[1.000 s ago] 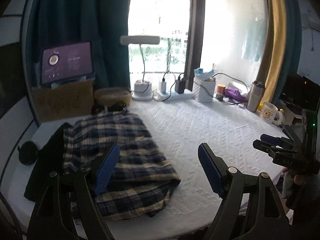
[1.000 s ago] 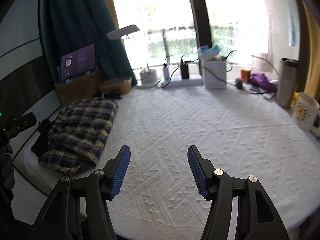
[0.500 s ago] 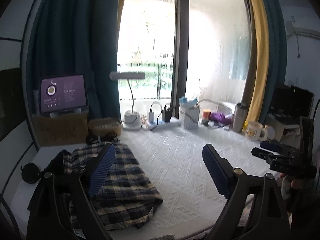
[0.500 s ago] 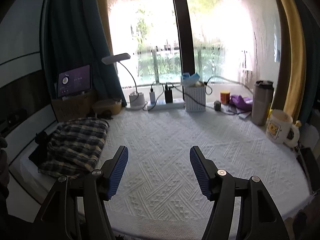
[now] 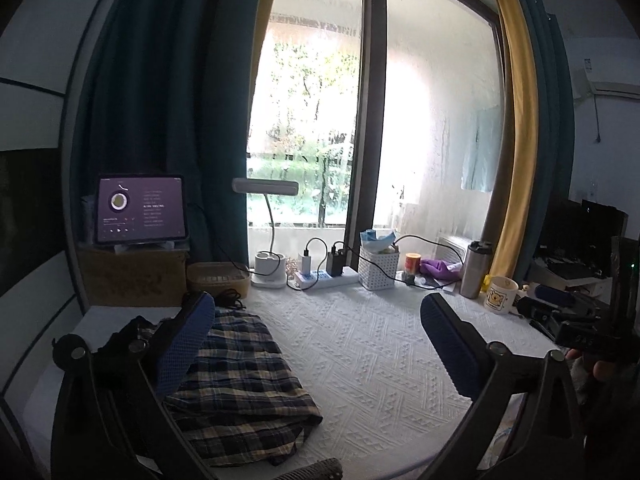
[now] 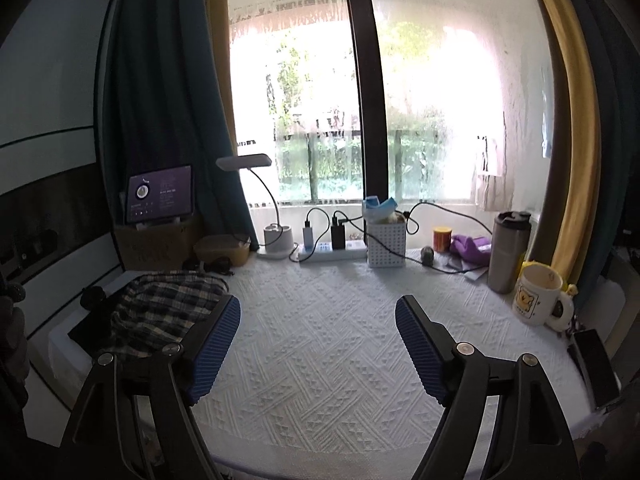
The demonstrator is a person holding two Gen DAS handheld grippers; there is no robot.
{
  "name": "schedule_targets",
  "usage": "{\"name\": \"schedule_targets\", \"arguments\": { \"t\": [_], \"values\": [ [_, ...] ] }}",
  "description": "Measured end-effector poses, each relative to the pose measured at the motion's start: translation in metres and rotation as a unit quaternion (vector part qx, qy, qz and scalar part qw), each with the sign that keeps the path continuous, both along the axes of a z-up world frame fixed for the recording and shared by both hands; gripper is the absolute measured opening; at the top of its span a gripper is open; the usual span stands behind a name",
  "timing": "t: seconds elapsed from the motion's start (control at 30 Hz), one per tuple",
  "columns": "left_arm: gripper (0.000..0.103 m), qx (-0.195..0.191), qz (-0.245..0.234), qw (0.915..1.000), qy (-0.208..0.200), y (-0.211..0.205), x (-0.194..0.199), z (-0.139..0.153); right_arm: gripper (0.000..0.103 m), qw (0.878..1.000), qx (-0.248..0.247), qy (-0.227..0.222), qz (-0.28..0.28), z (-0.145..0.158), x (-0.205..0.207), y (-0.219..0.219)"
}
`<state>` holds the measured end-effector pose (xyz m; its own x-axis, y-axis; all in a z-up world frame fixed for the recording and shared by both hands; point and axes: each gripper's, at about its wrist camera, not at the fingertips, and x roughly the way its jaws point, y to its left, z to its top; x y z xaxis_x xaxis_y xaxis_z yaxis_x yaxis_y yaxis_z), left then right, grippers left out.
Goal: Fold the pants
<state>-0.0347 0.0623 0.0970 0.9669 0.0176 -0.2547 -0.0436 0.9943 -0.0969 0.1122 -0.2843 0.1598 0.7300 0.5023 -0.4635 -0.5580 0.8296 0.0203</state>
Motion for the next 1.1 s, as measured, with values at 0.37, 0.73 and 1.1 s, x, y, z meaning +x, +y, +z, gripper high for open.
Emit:
{"name": "schedule_targets", "arguments": {
  "t": [0.37, 0.73, 1.1],
  "values": [
    [0.102, 0.013, 0.047, 0.9988, -0.007, 0.007, -0.011, 0.003, 0.083, 1.0, -0.013, -0.027, -0.004, 0.024, -0.013, 0.006],
    [0.102, 0.042, 0.082, 0.9952, -0.033, 0.008, -0.024, 0.006, 0.091, 0.999, -0.016, -0.046, -0.009, 0.042, -0.024, 0.007],
    [0.102, 0.046, 0.091, 0.9945, -0.025, 0.012, -0.024, 0.004, 0.092, 0.999, -0.022, -0.046, -0.01, 0.044, -0.027, 0.012]
  ]
}}
